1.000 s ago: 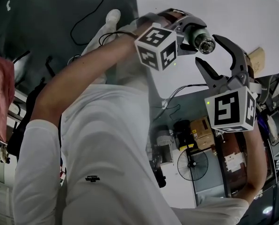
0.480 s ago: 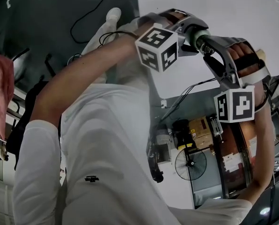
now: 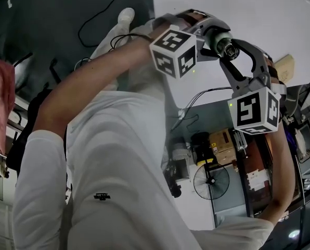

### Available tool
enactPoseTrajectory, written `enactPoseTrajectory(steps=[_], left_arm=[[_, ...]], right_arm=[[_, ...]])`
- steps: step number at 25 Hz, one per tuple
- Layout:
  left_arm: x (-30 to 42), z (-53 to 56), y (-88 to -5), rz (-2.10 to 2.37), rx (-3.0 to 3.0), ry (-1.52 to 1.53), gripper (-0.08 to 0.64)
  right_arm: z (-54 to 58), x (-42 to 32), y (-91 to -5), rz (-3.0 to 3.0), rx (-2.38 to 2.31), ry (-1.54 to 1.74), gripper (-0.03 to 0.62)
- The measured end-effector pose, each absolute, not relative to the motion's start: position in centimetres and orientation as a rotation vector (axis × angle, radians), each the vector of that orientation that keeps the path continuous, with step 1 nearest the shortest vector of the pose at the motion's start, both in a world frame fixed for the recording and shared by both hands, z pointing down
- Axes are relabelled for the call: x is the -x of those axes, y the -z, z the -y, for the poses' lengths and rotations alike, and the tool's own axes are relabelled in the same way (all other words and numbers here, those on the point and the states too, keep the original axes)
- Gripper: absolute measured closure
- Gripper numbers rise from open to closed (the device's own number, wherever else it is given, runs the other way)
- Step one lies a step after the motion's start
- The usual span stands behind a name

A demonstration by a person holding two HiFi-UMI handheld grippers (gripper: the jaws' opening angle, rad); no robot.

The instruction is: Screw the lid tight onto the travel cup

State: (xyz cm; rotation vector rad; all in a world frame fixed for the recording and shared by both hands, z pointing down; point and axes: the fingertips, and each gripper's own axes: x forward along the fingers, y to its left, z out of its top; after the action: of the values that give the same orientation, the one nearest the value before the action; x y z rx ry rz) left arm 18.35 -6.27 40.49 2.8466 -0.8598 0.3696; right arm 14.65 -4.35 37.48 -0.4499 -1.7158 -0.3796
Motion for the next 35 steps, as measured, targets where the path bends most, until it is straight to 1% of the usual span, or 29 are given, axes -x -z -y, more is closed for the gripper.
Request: enactPoseTrajectory(steps=[4,9,13,19,26,27,28,29,30,31,32,33,35], left_arm=[[-18.2,6.1,-40.6,0.868,-2.843,-0.380,0.224],[-18.2,6.2,-40.7,0.854,-2.837,-0.388,0.224],[-18.3,5.9,-40.7,0.802,-2.875,-0.429,0.224],[-17.3,6.0,-36.7,0.874,-2.817,-0.314,0.224],[-13.3,4.2,-31.2,1.076,-2.707,-0.348,0.225],[-12.7,3.8,-30.3,1.099,-2.693,-0.343,0.244],[-12.0,3.4,-29.3,1.123,-2.682,-0.342,0.328],[-11.3,3.0,-28.5,1.145,-2.674,-0.345,0.396],[-10.6,2.8,-27.7,1.162,-2.666,-0.350,0.413],[-9.9,2.6,-26.9,1.176,-2.655,-0.353,0.426],[-9.4,2.4,-26.0,1.191,-2.641,-0.349,0.460],[-9.1,2.1,-25.1,1.206,-2.627,-0.342,0.501],[-8.7,1.7,-23.2,1.236,-2.608,-0.337,0.538]], right_arm=[[4.4,-14.4,-37.6,1.735,0.317,0.270,0.368],[4.5,-14.4,-37.7,1.738,0.332,0.290,0.365],[4.8,-14.5,-37.5,1.743,0.304,0.345,0.325],[4.1,-14.7,-34.2,1.852,0.183,0.294,0.322],[3.1,-16.5,-28.1,2.091,-0.198,0.091,0.328],[3.0,-16.7,-27.1,2.125,-0.282,0.057,0.345],[3.0,-16.8,-26.2,2.160,-0.380,0.022,0.376],[3.0,-16.9,-25.2,2.194,-0.490,-0.011,0.405],[3.1,-17.0,-24.2,2.223,-0.612,-0.040,0.411],[3.2,-17.2,-23.2,2.245,-0.738,-0.063,0.445],[3.1,-17.5,-22.2,2.262,-0.853,-0.081,0.506],[2.8,-17.8,-21.2,2.274,-0.948,-0.095,0.532],[2.2,-18.2,-19.4,2.300,-1.079,-0.116,0.537]])
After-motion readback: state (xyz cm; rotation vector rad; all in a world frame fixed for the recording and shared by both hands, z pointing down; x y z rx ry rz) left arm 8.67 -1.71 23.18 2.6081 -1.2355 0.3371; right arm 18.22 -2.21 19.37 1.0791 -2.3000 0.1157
